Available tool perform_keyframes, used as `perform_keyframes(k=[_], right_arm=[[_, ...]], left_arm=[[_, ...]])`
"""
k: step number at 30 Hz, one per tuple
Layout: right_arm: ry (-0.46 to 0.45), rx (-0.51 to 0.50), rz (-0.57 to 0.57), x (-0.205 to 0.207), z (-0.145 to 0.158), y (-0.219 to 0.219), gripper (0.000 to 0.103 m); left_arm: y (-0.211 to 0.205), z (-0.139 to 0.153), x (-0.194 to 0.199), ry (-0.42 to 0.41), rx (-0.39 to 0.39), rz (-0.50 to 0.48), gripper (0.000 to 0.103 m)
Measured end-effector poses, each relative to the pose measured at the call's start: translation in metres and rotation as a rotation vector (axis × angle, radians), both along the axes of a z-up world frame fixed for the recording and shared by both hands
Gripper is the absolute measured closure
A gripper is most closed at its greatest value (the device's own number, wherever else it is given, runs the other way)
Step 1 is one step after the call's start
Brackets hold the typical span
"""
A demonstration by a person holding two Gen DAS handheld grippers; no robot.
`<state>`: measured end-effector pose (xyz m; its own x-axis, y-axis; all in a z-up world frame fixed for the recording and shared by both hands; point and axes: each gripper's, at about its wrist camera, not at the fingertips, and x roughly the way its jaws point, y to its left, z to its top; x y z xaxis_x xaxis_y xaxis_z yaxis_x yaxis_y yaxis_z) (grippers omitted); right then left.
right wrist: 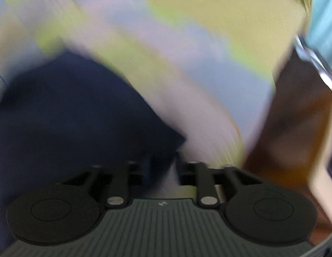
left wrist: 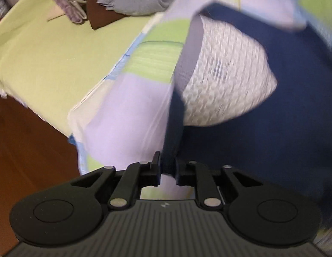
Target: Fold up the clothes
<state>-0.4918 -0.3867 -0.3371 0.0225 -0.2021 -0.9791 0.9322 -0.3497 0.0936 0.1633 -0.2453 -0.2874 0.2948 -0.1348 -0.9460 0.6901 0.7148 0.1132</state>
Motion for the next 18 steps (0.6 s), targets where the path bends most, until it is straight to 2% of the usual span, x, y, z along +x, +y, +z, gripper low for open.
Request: perform_keyframes(k=[1,2,4,5,8,10,12,15,16,17,18], right_arm=[[0.014,-0.037,0.035,0.002,0.01,0.0,0.068],[0.029,-0.074,0.071,0.005,0.019,0.0,0.058],[0.089,-0.133,0.171,0.015,0.034,-0.005,0.046],[0.128,-0.178,0.259,0.025,0.044,-0.014,0.046],[0.122,-0.24,0.396,0.052,0.056,-0.039,0.045],[0.098,-0.267,0.439,0.071,0.057,-0.056,0.045],[0.087,-0.279,0.47,0.092,0.057,-0.074,0.039],[0.073,-0.299,0.491,0.127,0.052,-0.101,0.034],[0.068,-0.305,0.504,0.138,0.049,-0.111,0.032],[0.063,-0.312,0.516,0.149,0.046,-0.121,0.029],[0.058,-0.318,0.528,0.159,0.043,-0.13,0.028]], left_arm=[[-0.003,0.006,0.001,-0.03,-0.002,-0.018,0.08],[-0.006,0.012,0.008,-0.056,-0.008,-0.014,0.08],[-0.012,0.024,0.021,-0.106,-0.021,-0.005,0.068],[-0.016,0.029,0.034,-0.108,-0.049,0.007,0.068],[-0.027,0.034,0.062,-0.114,-0.102,-0.011,0.068],[-0.053,0.032,0.081,-0.113,-0.14,-0.073,0.058],[-0.091,0.024,0.103,-0.112,-0.162,-0.16,0.054],[-0.142,0.009,0.126,-0.116,-0.168,-0.284,0.053],[-0.148,0.005,0.129,-0.113,-0.164,-0.296,0.052],[-0.157,0.0,0.133,-0.104,-0.156,-0.322,0.049],[-0.168,-0.008,0.139,-0.075,-0.147,-0.349,0.042]])
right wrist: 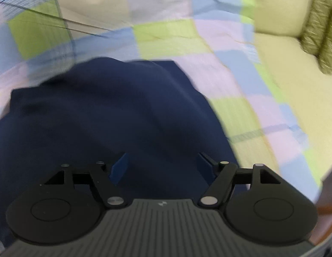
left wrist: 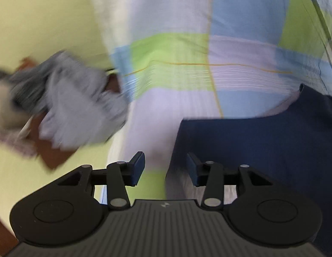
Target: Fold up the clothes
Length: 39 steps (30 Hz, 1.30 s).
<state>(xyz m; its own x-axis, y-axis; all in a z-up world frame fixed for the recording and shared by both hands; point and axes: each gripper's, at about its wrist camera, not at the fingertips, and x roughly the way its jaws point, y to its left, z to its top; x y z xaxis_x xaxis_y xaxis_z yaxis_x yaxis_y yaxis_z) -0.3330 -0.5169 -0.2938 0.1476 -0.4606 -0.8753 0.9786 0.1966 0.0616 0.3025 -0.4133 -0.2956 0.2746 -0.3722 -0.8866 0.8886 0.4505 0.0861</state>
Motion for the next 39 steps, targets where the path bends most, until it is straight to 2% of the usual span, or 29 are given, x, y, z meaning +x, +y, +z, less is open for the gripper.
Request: perform_keyframes(k=[2,3,4,6,7,9,12,13,14,16,18,22,23,24,25,27,29,30,31,33,34,35,37,39], right_arm=[[0.003,-0.002,-0.015,0.012,-0.008,-0.023,0.025],[0.0,0.003,-0.035,0.015,-0.013,-0.033,0.024],[-0.006,0.003,-0.052,0.016,-0.015,-0.038,0.024],[-0.008,-0.011,-0.067,0.015,-0.016,-0.046,0.023],[-0.006,-0.026,-0.067,0.013,-0.016,-0.049,0.022],[0.008,-0.075,-0.061,0.0,-0.012,-0.067,0.022],[-0.011,-0.09,-0.073,-0.023,-0.01,-0.105,0.023],[-0.029,-0.082,-0.08,-0.031,-0.01,-0.118,0.026],[-0.048,-0.074,-0.086,-0.039,-0.01,-0.131,0.037],[-0.115,-0.012,-0.059,-0.049,-0.019,-0.161,0.044],[-0.126,0.025,-0.038,-0.05,-0.033,-0.185,0.044],[-0.179,0.156,-0.015,-0.05,-0.068,-0.212,0.033],[-0.23,0.204,-0.012,-0.049,-0.077,-0.211,0.034],[-0.294,0.217,0.023,-0.046,-0.078,-0.204,0.042],[-0.365,0.241,0.076,-0.042,-0.079,-0.196,0.091],[-0.378,0.25,0.142,-0.034,-0.078,-0.177,0.095],[-0.384,0.182,0.225,-0.03,-0.064,-0.154,0.095],[-0.392,0.132,0.217,-0.033,-0.054,-0.146,0.095],[-0.4,0.077,0.209,-0.037,-0.043,-0.138,0.095],[-0.469,-0.207,0.191,-0.059,0.013,-0.105,0.096],[-0.455,-0.253,0.187,-0.063,0.023,-0.098,0.096],[-0.411,-0.381,0.198,-0.07,0.049,-0.077,0.096],[-0.346,-0.502,0.224,-0.073,0.065,-0.055,0.096],[-0.247,-0.56,0.193,-0.072,0.059,-0.047,0.096]], left_arm=[[-0.014,-0.019,0.009,0.06,0.057,-0.033,0.043],[-0.018,-0.026,0.011,0.074,0.068,-0.037,0.058],[-0.019,-0.026,0.01,0.092,0.053,-0.044,0.103],[-0.022,-0.02,0.001,0.091,0.04,-0.08,0.103],[-0.022,-0.015,-0.011,0.033,0.029,-0.128,0.103],[-0.018,-0.015,-0.024,-0.027,0.042,-0.168,0.103],[-0.013,-0.03,-0.029,-0.066,0.115,-0.131,0.103],[-0.014,-0.031,-0.029,-0.065,0.118,-0.122,0.103],[-0.016,-0.033,-0.029,-0.064,0.121,-0.112,0.103],[-0.021,-0.036,-0.036,-0.094,0.147,-0.081,0.103],[-0.023,-0.042,-0.04,-0.108,0.161,-0.063,0.103],[-0.023,-0.042,-0.048,-0.119,0.174,0.017,0.103],[-0.023,-0.04,-0.047,-0.112,0.172,0.03,0.103],[-0.022,-0.038,-0.046,-0.104,0.17,0.043,0.103],[-0.023,-0.035,-0.046,-0.086,0.16,0.068,0.103],[-0.024,-0.031,-0.045,-0.072,0.153,0.089,0.103],[-0.027,-0.02,-0.049,-0.081,0.133,0.105,0.103],[-0.028,-0.013,-0.052,-0.092,0.116,0.112,0.103],[-0.03,0.003,-0.057,-0.131,0.063,0.114,0.103],[-0.033,0.027,-0.064,-0.178,-0.017,0.111,0.103],[-0.034,0.035,-0.066,-0.192,-0.042,0.11,0.103],[-0.035,0.038,-0.067,-0.205,-0.055,0.108,0.103],[-0.043,0.039,-0.069,-0.241,-0.073,0.102,0.103],[-0.06,0.022,-0.062,-0.226,-0.054,0.149,0.101]])
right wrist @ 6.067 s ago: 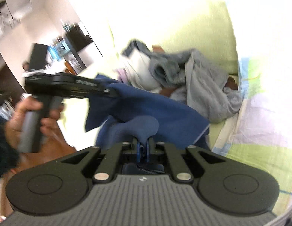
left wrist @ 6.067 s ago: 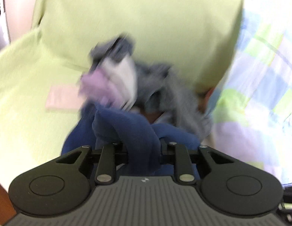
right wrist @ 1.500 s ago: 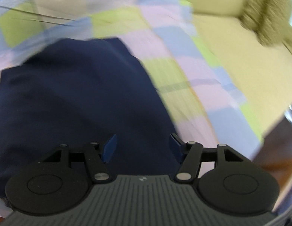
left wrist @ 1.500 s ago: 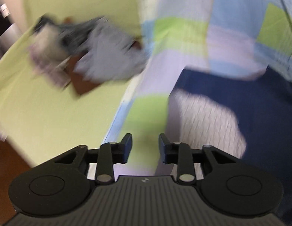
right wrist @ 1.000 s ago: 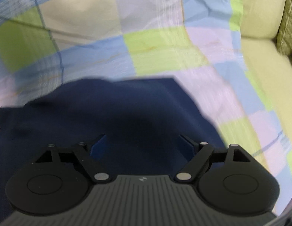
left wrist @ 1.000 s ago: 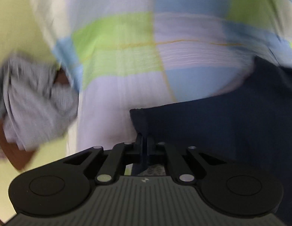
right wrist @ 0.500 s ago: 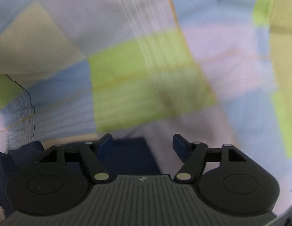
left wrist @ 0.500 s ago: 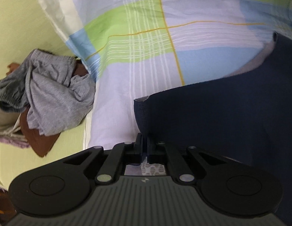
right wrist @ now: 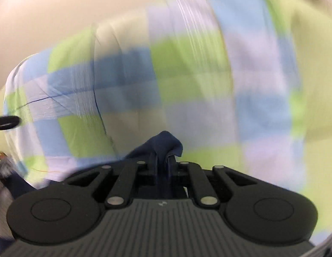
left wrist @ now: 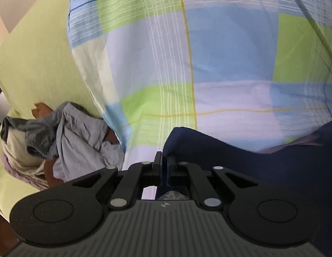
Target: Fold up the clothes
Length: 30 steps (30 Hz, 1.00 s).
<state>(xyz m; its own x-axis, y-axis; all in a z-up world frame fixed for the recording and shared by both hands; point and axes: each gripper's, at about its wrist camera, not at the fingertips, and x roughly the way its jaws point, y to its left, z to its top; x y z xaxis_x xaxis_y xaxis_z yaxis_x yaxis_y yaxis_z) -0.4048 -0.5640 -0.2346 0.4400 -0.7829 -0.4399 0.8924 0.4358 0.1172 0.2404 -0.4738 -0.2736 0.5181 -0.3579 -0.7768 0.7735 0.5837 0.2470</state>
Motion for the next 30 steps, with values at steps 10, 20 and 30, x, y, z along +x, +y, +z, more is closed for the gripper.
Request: perform_keyframes(k=[10,20,30], right_arm=[[0.166,0.556,-0.227,0.037,-0.122,-0.112,0.061],[0.122,0.47,-0.199,0.004,-0.094,-0.054,0.019],[0.178,0.475,-0.085,0.027,-0.099,-0.064,0.019]], left_arm=[[-0.024,-0.048,0.011,-0.023,0.209,0.026,0.072],[-0.059,0.006,-0.009,0.214,0.083,-0.186,0.046],[-0.18,-0.054,-0.051,0.594,0.06,-0.431,0.048]])
